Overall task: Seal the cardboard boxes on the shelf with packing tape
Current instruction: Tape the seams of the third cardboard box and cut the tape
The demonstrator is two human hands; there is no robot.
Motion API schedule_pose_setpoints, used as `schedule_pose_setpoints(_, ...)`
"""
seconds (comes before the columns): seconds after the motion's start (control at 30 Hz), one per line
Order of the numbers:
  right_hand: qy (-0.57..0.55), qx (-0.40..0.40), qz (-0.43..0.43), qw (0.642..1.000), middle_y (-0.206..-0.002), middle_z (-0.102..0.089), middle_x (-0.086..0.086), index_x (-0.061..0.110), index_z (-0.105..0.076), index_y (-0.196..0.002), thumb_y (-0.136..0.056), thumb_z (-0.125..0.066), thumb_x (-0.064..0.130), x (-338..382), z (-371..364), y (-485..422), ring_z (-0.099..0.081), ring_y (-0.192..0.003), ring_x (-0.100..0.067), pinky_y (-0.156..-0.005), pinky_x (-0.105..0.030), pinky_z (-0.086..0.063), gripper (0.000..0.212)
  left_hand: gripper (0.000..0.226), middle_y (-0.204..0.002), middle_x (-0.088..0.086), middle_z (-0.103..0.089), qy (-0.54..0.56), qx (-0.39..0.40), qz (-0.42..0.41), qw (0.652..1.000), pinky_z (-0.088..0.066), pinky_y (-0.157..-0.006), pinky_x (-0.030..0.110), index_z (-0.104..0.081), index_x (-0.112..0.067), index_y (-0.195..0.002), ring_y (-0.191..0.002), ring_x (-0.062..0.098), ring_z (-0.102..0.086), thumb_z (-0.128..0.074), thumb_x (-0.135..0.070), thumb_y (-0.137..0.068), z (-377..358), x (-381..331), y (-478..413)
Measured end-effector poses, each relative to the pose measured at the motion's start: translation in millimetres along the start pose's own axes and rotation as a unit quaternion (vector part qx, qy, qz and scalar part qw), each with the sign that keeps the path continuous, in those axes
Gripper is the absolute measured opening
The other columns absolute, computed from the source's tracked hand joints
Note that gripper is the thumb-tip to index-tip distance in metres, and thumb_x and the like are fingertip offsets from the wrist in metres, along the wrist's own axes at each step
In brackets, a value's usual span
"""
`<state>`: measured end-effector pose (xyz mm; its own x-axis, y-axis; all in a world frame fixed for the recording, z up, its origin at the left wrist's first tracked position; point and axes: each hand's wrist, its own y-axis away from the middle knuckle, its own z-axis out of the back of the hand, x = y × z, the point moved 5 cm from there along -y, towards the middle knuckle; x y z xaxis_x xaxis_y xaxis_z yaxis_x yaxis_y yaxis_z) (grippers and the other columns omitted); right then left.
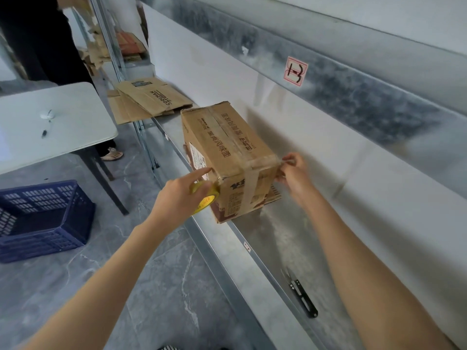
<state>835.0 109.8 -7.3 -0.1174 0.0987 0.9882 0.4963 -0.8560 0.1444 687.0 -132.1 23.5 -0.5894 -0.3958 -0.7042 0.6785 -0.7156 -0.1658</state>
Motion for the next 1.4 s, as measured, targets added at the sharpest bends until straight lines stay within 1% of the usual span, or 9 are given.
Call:
schedule_pose_setpoints(0.1, -0.040, 0.005, -0.036, 0.999, -0.078, -0.056, -0.009, 0.017, -0.046, -0.084, -0.089, -0.039, -0.009, -14.0, -9.3, -4.5, -0.053, -0.064, -0.018, -0.054, -0.029, -0.043, 0.027, 0.037, -0.060, -0.021, -0.048, 0.004, -0.003, 0.005, 1.000, -0.035, -0.047, 0.018, -0.057, -0.036, -0.129, -0.046, 0.001, -0.044, -0.052, -0.038, -0.092, -2.4, -0.8, 0.4)
schedule_pose_setpoints(0.23, -0.003, 0.026, -0.035, 0.999, -0.083, -0.061, -0.009, 0.018, -0.047, -0.086, -0.088, -0.046, -0.001, -10.7, -8.0, -7.1, -0.058, -0.066, -0.019, -0.054, -0.029, -0.047, 0.019, 0.037, -0.082, 0.004, -0.067, 0.010, -0.006, 0.006, 1.000, -0.034, -0.045, 0.018, -0.055, -0.036, -0.130, -0.042, 0.002, -0.040, -0.052, -0.037, -0.093, -3.8, -3.2, 1.3)
schedule_pose_setpoints(0.47, 0.173, 0.050, -0.074, 0.981, -0.078, -0.052, -0.005, 0.011, -0.046, -0.105, -0.089, -0.055, 0.006, -15.1, -5.1, 6.9, -0.050, -0.060, -0.015, -0.043, -0.020, -0.042, 0.019, 0.039, -0.055, -0.012, -0.050, -0.001, 0.005, 0.032, 0.999, -0.041, -0.049, 0.026, -0.054, -0.035, -0.131, -0.049, 0.007, -0.048, -0.049, -0.039, -0.092, -2.0, -3.1, 4.1)
schedule_pose_setpoints(0.6, 0.108, -0.109, 0.021, 0.988, -0.090, -0.061, -0.007, 0.011, -0.058, -0.097, -0.092, -0.049, 0.006, 10.3, 3.5, 18.2, -0.063, -0.082, -0.026, -0.074, -0.038, -0.054, 0.011, 0.040, -0.052, -0.007, -0.049, -0.004, 0.006, 0.041, 0.999, -0.039, -0.048, 0.026, -0.054, -0.035, -0.131, -0.045, 0.008, -0.045, -0.049, -0.041, -0.092, 0.2, -3.2, 7.3)
schedule_pose_setpoints(0.67, 0.076, -0.171, 0.103, 0.977, -0.087, -0.064, 0.002, 0.020, -0.058, -0.085, -0.091, -0.048, 0.019, 38.2, 1.2, 32.4, -0.063, -0.088, -0.017, -0.078, -0.035, -0.051, 0.012, 0.039, -0.053, -0.006, -0.051, 0.008, 0.014, 0.051, 0.999, -0.042, -0.049, 0.026, -0.054, -0.033, -0.130, -0.045, 0.010, -0.046, -0.050, -0.039, -0.092, -1.1, -5.6, 8.2)
schedule_pose_setpoints(0.8, 0.200, -0.042, 0.134, 0.970, -0.110, -0.057, 0.015, 0.026, -0.054, -0.116, -0.083, -0.045, 0.063, 59.0, -43.4, 51.0, -0.054, -0.100, -0.003, -0.082, -0.022, -0.040, 0.050, 0.030, -0.053, -0.004, -0.063, 0.154, 0.092, 0.079, 0.981, -0.045, -0.048, 0.015, -0.057, -0.030, -0.122, -0.043, 0.004, -0.055, -0.054, -0.032, -0.092, -7.9, -10.9, 11.0)
schedule_pose_setpoints(1.0, 0.330, 0.004, 0.118, 0.936, -0.128, -0.039, -0.001, 0.022, -0.033, -0.140, -0.083, -0.054, 0.060, 54.0, -51.0, 35.5, -0.044, -0.117, -0.018, -0.092, -0.034, -0.041, 0.072, 0.033, -0.078, 0.007, -0.068, 0.327, 0.223, 0.100, 0.913, -0.055, -0.062, 0.029, -0.054, -0.028, -0.126, -0.064, 0.025, -0.067, -0.051, -0.015, -0.096, -11.2, -13.1, 17.7)
schedule_pose_setpoints(1.27, 0.349, 0.061, 0.089, 0.931, -0.133, -0.036, -0.004, 0.023, -0.030, -0.142, -0.082, -0.054, 0.061, 49.5, -43.6, 21.0, -0.043, -0.122, -0.023, -0.100, -0.040, -0.042, 0.074, 0.018, -0.057, 0.009, -0.061, 0.237, 0.280, 0.041, 0.929, -0.048, -0.054, 0.026, -0.064, -0.023, -0.105, -0.047, 0.022, -0.052, -0.047, -0.022, -0.098, -17.8, -1.6, 9.0)
schedule_pose_setpoints(1.4, 0.342, 0.058, 0.080, 0.935, -0.132, -0.036, 0.001, 0.025, -0.030, -0.141, -0.083, -0.054, 0.061, 49.7, -42.1, 19.4, -0.044, -0.120, -0.021, -0.096, -0.039, -0.044, 0.072, 0.029, -0.049, 0.000, -0.056, 0.192, 0.257, 0.015, 0.947, -0.042, -0.050, 0.023, -0.061, -0.018, -0.075, -0.040, 0.017, -0.044, -0.044, -0.021, -0.098, -29.3, 0.8, 10.1)
